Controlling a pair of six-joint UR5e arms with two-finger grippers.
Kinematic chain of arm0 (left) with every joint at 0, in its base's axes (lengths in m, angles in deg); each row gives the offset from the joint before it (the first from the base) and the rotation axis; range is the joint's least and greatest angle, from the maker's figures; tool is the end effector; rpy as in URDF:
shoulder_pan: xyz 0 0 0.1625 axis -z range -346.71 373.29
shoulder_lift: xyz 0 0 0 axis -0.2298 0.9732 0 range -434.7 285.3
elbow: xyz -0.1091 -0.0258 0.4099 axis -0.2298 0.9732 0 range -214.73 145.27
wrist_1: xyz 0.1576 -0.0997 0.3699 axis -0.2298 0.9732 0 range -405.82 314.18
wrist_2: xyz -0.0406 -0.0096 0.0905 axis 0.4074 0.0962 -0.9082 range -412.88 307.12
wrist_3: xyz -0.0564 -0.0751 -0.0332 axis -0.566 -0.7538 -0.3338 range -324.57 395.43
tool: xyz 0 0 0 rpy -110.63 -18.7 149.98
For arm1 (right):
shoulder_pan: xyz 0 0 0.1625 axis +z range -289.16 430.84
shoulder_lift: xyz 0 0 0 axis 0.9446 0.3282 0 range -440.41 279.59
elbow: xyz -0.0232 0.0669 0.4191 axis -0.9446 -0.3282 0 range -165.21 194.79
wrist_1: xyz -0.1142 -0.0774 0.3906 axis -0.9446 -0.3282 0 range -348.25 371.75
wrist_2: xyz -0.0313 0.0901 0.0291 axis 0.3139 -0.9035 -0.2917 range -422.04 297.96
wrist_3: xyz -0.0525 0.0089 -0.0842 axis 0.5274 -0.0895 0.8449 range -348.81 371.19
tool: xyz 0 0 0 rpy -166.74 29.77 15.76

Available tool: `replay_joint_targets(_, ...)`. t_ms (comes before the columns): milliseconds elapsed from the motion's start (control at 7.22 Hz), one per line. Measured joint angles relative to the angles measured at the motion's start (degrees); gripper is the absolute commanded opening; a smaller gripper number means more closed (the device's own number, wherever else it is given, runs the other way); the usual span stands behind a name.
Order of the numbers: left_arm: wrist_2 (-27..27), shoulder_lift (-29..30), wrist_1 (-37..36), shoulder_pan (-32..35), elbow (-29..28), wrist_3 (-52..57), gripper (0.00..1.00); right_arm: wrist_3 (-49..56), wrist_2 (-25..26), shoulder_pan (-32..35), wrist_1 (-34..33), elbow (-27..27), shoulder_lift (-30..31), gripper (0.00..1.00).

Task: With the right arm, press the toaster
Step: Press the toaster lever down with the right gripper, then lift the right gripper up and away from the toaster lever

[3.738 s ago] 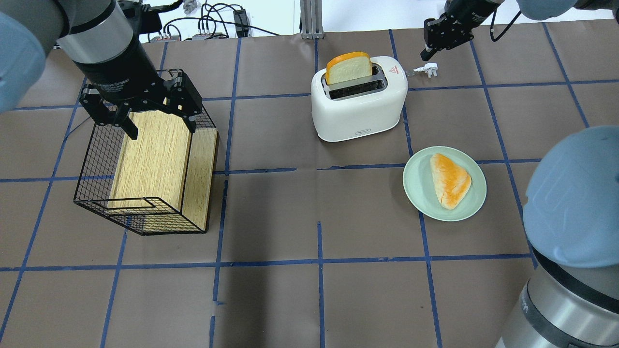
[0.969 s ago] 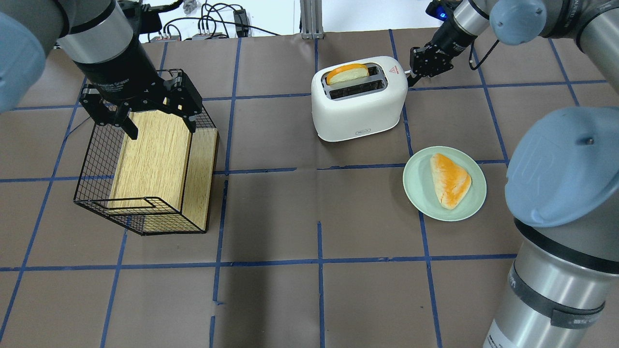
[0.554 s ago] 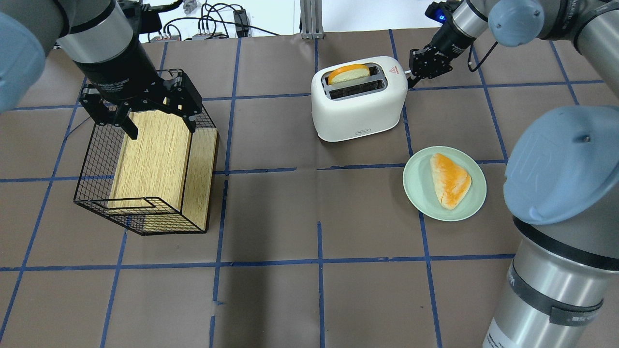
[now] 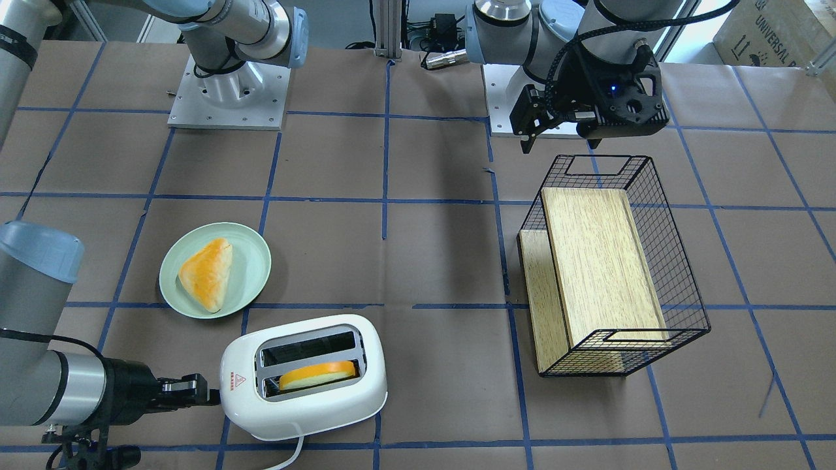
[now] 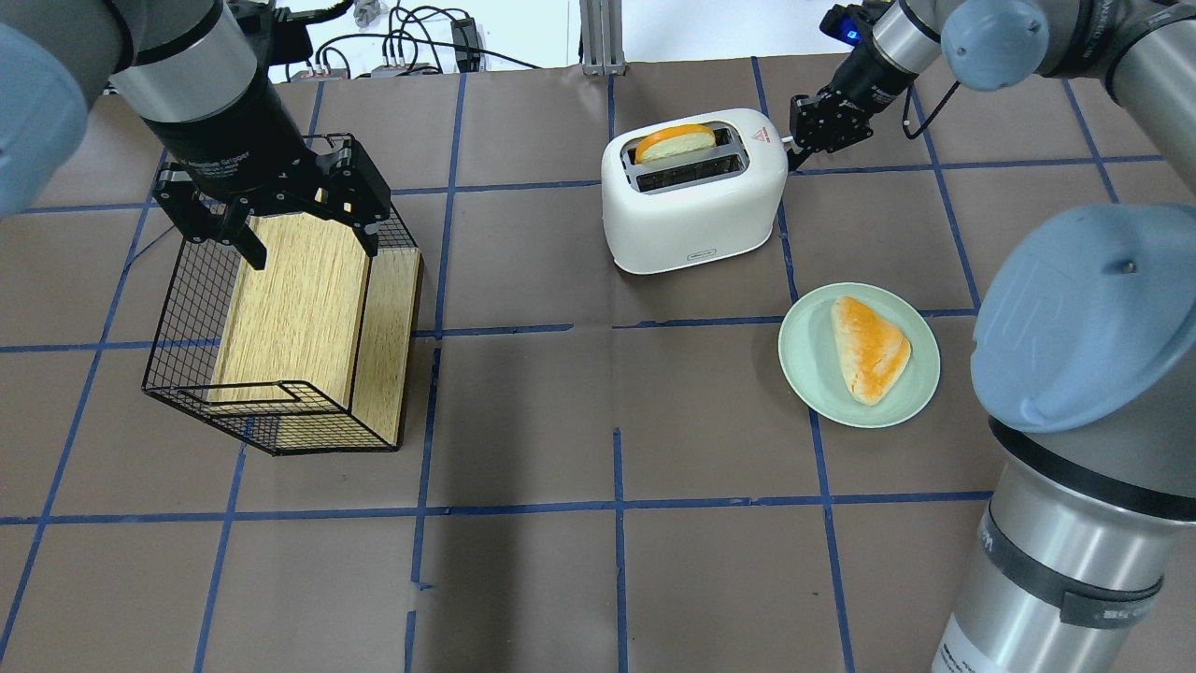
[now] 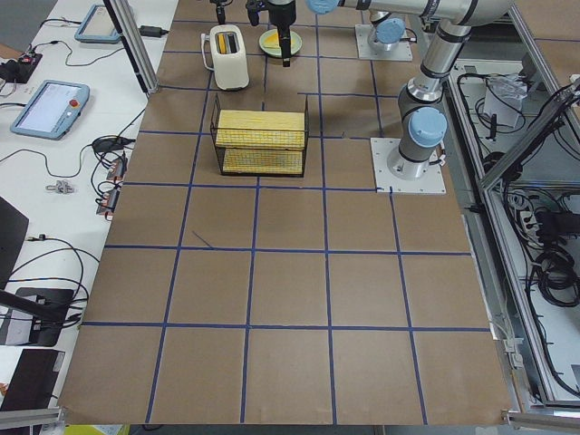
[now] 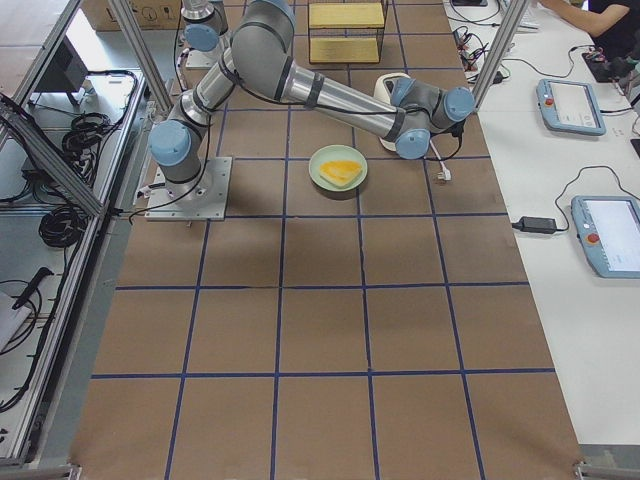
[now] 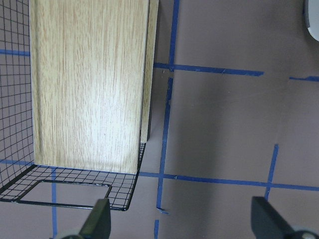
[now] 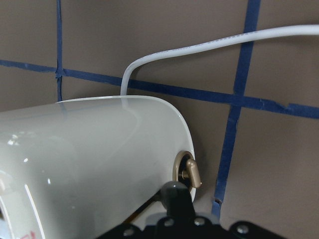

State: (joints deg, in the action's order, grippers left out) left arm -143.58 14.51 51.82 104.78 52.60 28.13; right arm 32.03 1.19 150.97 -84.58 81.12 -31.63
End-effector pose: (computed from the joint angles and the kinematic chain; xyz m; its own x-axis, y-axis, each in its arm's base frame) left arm -0.1445 -0.4743 0.5045 -0.9948 -0.0999 -0.0214 -0.1012 0.9923 0.0708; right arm 0.0495 -0.7542 0.2574 -0.8679 -0.1201 -0.4821 -0.1505 0.9883 0.0246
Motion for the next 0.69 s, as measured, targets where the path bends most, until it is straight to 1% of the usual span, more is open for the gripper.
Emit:
replay_joint_targets(138,0.0,0.0,0.0,0.0,0.0,0.0,1.0,0.0,2.5,0.4,-0.1,-0.7,1.3,1.0)
replay_joint_targets(277,0.0,0.0,0.0,0.0,0.0,0.0,1.0,-0.2,8.2,1.5,-0.1,-1.9,3.1,1.0)
replay_joint_targets(415,0.0,0.0,0.0,0.0,0.0,0.0,1.0,-0.4,16.7,4.0,-0.1,-2.9,5.3,1.0)
replay_joint_targets(554,0.0,0.0,0.0,0.0,0.0,0.0,1.0,-0.5,23.9,6.8,-0.1,-3.3,7.3,1.0)
replay_joint_targets(692,0.0,0.0,0.0,0.0,0.0,0.0,1.0,-0.7,27.9,8.7,0.1,-3.2,9.5,1.0)
